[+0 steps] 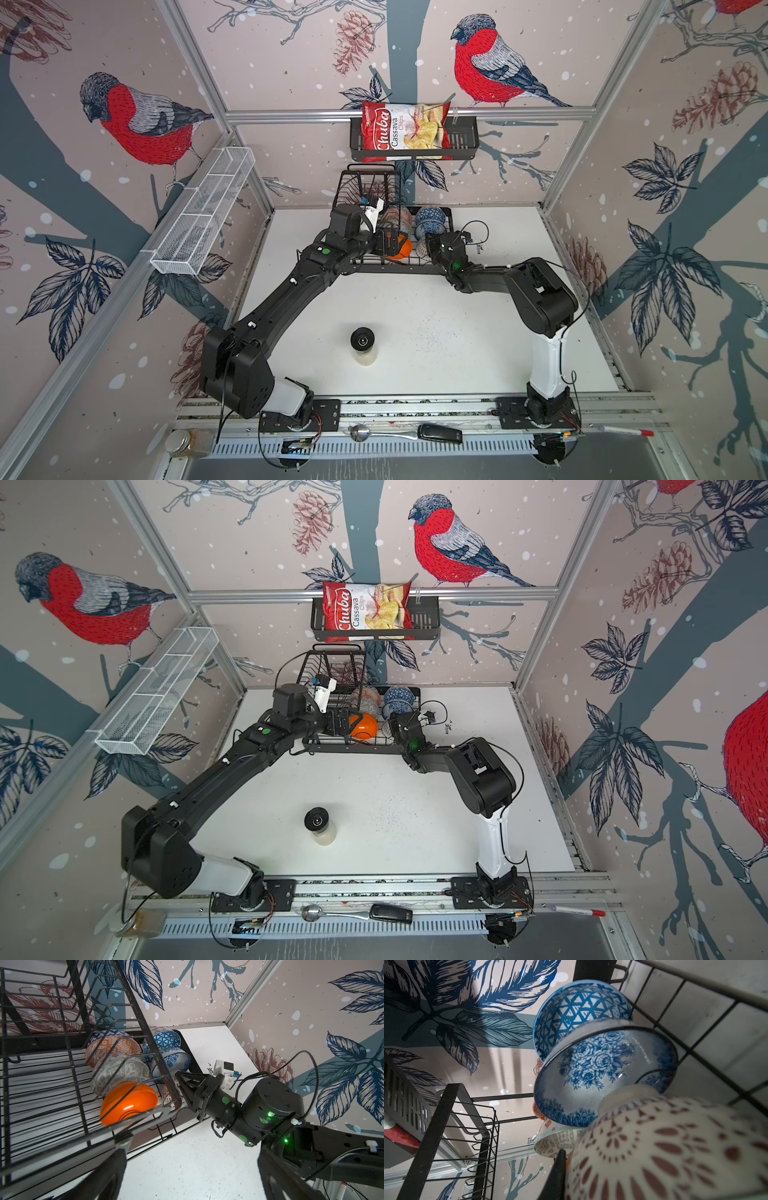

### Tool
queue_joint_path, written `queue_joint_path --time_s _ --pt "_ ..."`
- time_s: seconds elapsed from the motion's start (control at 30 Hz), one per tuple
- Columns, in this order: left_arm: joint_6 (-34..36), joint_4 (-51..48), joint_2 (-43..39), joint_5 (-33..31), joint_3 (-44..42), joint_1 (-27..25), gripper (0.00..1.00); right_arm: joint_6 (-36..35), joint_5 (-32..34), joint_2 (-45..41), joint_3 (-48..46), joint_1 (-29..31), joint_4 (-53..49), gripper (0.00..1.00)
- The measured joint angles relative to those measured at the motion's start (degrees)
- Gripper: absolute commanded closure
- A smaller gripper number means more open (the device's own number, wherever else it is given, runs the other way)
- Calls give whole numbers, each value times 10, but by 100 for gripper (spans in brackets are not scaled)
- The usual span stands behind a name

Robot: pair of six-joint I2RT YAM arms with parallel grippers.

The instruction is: Load the bowls into the dish rack

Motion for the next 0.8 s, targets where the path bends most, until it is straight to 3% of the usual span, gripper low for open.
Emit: queue_joint_path --time_s 0.8 --pt "-5 0 0 1 0 0 2 -23 -3 -9 7 -1 -42 67"
